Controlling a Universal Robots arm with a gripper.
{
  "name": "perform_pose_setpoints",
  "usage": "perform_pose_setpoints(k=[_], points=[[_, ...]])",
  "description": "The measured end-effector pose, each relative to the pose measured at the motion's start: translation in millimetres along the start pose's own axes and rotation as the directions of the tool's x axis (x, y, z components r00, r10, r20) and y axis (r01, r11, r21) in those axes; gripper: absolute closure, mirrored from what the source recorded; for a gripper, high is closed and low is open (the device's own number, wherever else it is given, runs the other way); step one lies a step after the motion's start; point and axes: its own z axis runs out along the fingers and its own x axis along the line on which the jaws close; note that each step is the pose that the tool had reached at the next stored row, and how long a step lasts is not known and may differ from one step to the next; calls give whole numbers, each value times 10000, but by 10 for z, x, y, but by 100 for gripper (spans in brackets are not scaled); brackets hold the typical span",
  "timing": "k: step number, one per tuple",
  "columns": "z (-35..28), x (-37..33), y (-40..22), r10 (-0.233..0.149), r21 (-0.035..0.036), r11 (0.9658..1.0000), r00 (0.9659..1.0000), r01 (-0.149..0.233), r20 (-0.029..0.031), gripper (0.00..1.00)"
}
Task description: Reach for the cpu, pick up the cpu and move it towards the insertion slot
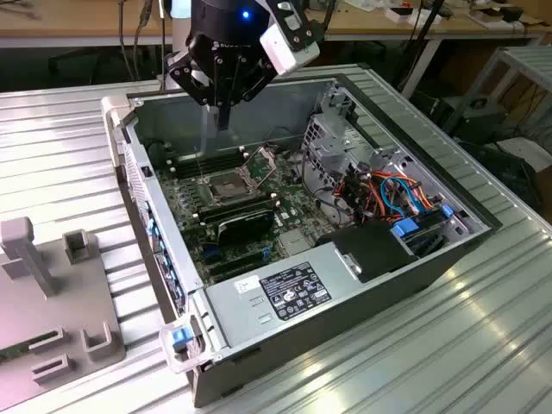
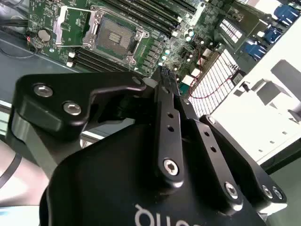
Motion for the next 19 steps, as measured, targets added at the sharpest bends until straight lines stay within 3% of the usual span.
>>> perform_pose_setpoints(k=[6,13,19], points=[[0,25,-2,0,-1,10000,10000,0,1,89],[-3,163,-12,0,-1,10000,10000,0,1,89],[0,224,-16,1,0,10000,10000,-1,-11,89]])
